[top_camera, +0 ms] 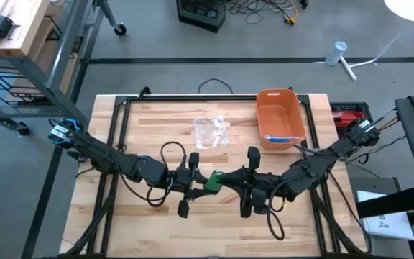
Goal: Roll bandage
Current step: Roll the green bandage
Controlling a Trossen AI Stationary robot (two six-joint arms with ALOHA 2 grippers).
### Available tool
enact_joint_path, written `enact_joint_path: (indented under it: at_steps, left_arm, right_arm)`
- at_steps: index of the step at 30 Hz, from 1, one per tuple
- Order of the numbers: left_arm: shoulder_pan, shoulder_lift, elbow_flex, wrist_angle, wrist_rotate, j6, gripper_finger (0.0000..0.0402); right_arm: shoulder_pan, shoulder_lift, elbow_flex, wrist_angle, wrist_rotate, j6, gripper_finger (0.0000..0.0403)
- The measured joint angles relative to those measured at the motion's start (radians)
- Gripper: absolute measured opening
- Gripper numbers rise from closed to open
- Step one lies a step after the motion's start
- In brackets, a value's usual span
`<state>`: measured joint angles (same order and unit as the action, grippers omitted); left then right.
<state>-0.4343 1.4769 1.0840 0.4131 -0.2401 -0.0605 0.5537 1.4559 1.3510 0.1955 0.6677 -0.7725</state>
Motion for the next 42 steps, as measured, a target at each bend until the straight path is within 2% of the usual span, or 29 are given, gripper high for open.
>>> enact_joint_path:
  at_steps: [5, 10, 17, 23, 27, 30, 34, 42]
  left_arm:
    - [0.000, -0.001, -0.001, -0.005, 0.002, 0.000, 0.0075]
    - [-0.006, -0.004, -0.009, -0.025, 0.037, 0.002, 0.0075]
    - [-0.005, -0.024, -0.002, 0.016, 0.069, -0.022, 0.0075]
    - [-0.004, -0.021, -0.002, 0.069, 0.241, -0.060, 0.0075]
    - [-0.003, -0.021, -0.002, 0.097, 0.324, -0.105, 0.0075]
    - [-0.003, -0.021, -0.002, 0.132, 0.410, -0.140, 0.0075]
    - [0.000, -0.021, -0.002, 0.143, 0.452, -0.215, 0.0075]
    - [-0.001, -0.021, -0.002, 0.162, 0.464, -0.283, 0.0075]
  right_arm:
    - [0.002, -0.019, 0.000, -0.004, -0.007, 0.050, 0.0033]
    - [0.019, -0.047, 0.006, -0.035, -0.072, 0.032, 0.0051]
    - [0.037, -0.052, 0.004, -0.049, -0.294, 0.025, 0.0110]
    - [0.032, -0.041, 0.004, -0.040, -0.356, -0.058, 0.0171]
    - [0.011, -0.027, 0.004, 0.013, -0.477, -0.114, 0.0202]
    - [-0.007, -0.014, 0.004, 0.029, -0.524, -0.161, 0.0220]
    - [-0.041, 0.005, 0.004, 0.087, -0.615, -0.183, 0.0234]
    - [-0.085, 0.068, 0.003, 0.238, -0.699, -0.296, 0.0227]
